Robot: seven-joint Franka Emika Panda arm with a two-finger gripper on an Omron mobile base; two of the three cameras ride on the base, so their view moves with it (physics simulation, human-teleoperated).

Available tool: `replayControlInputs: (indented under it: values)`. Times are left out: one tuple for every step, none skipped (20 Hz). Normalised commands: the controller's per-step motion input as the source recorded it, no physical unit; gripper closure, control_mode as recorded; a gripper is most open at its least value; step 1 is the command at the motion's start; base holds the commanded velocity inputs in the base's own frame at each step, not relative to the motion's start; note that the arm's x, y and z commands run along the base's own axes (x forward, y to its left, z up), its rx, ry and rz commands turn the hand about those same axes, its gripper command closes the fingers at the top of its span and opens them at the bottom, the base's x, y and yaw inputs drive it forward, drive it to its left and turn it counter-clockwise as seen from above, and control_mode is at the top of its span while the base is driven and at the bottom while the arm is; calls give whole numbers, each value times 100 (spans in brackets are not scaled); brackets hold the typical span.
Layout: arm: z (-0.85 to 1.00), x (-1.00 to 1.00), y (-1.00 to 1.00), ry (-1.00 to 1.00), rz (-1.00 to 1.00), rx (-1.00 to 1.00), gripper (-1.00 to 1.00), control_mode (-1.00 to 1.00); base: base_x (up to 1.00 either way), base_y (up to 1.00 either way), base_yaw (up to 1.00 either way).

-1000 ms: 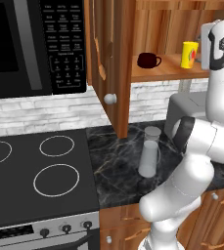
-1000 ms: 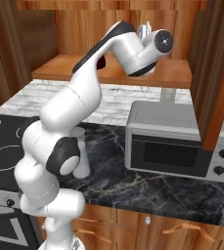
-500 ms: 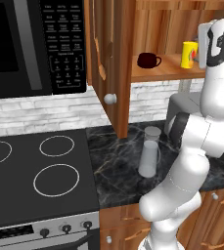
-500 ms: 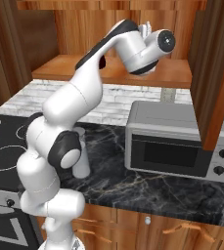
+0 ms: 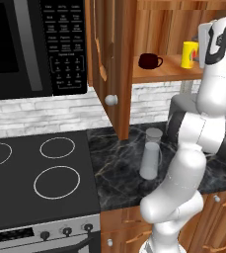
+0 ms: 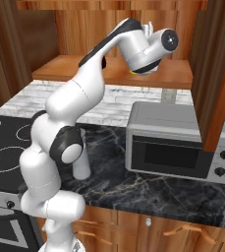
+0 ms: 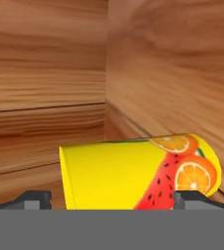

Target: There is a tray on the dining counter. Grab the cup, mug, and pitcher and place them on the tray. The pitcher may be placed next to the tray if it cannot fit the tray.

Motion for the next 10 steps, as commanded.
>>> replayControlInputs:
  values:
    - [0,0,-1,8,2,0,-100,-100,0,0,0]
    - [0,0,0,9,2,0,-100,-100,0,0,0]
    - [0,0,-1,9,2,0,-100,-100,0,0,0]
    - [0,0,0,7,2,0,-100,-100,0,0,0]
    - [0,0,0,9,1,0,-100,-100,0,0,0]
    - [0,0,0,10,1,0,-100,-100,0,0,0]
    - [0,0,0,10,2,0,-100,-100,0,0,0]
    - [0,0,0,9,2,0,-100,-100,0,0,0]
    - [0,0,0,8,2,0,-100,-100,0,0,0]
    - [-3,0,0,8,2,0,-100,-100,0,0,0]
